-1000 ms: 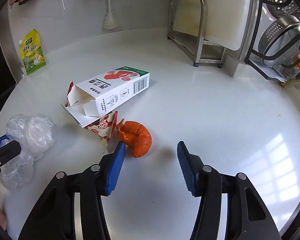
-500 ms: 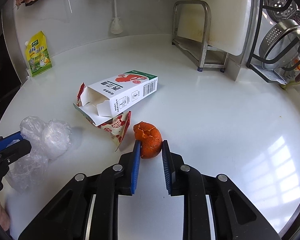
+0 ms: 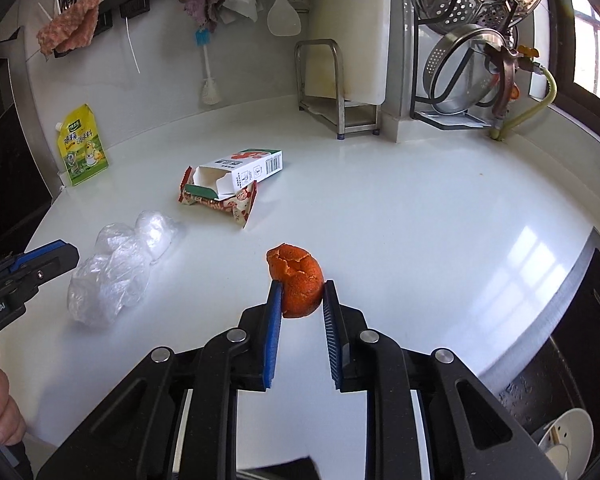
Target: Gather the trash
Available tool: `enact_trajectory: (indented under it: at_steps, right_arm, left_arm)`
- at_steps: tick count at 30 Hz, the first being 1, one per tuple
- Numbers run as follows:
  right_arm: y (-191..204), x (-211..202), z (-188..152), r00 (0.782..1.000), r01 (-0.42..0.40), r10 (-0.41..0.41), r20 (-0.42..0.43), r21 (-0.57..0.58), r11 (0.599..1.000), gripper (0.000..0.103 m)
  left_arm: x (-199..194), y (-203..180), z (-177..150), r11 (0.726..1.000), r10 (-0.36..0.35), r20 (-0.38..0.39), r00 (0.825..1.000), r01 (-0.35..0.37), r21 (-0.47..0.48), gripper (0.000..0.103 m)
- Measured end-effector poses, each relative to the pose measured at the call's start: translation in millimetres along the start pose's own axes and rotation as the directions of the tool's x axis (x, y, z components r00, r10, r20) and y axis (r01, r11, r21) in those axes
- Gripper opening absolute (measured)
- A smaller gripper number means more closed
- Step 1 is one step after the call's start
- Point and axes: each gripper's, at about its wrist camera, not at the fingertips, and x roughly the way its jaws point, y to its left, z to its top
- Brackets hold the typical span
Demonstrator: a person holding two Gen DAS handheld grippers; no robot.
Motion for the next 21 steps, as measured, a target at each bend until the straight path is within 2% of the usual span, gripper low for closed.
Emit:
enact_trajectory:
  at_steps: [5, 7, 9, 10, 14, 21]
  right_arm:
    - [9.2, -25.0, -27.4, 1.0, -0.022, 0.022, 0.012, 0.034, 0.999, 0.02]
    - [12.0, -31.4, -37.4, 1.0, -0.023, 0.022, 0.015, 0.047, 0.999, 0.02]
    - [12.3, -35.4, -44.6, 0.999, -0.032, 0.031, 0.015, 0.064, 0.997, 0.02]
    - [12.0, -37.0, -47.3, 0.999, -0.035, 0.034, 0.017, 0.072, 0.997, 0.02]
    - [8.0, -41.2, -53.1, 0.998, -0.052, 0.05, 0.031, 0.104, 0.993, 0.02]
    - [2.7, -43.5, -52.3, 0.995, -0.084, 0.079, 0.053, 0.116, 0.99, 0.02]
  left_arm:
    - [-10.0, 12.5, -7.5, 1.0, 0.004, -0.013, 1.0, -0.005, -0.027, 0.027]
    - [-9.5, 17.3, -8.4, 1.0, 0.007, -0.022, 1.0, -0.007, -0.031, 0.036]
    - [-9.5, 19.6, -8.6, 0.999, 0.021, -0.017, 1.0, -0.021, -0.03, 0.064]
    - [-10.1, 19.8, -8.2, 0.999, 0.028, -0.006, 1.0, -0.029, -0.029, 0.069]
    - [-2.4, 12.8, -2.1, 0.999, 0.046, 0.001, 0.999, -0.046, -0.002, 0.076]
    - [40.4, 2.9, 12.2, 0.999, 0.024, -0.08, 0.996, -0.026, -0.022, 0.085]
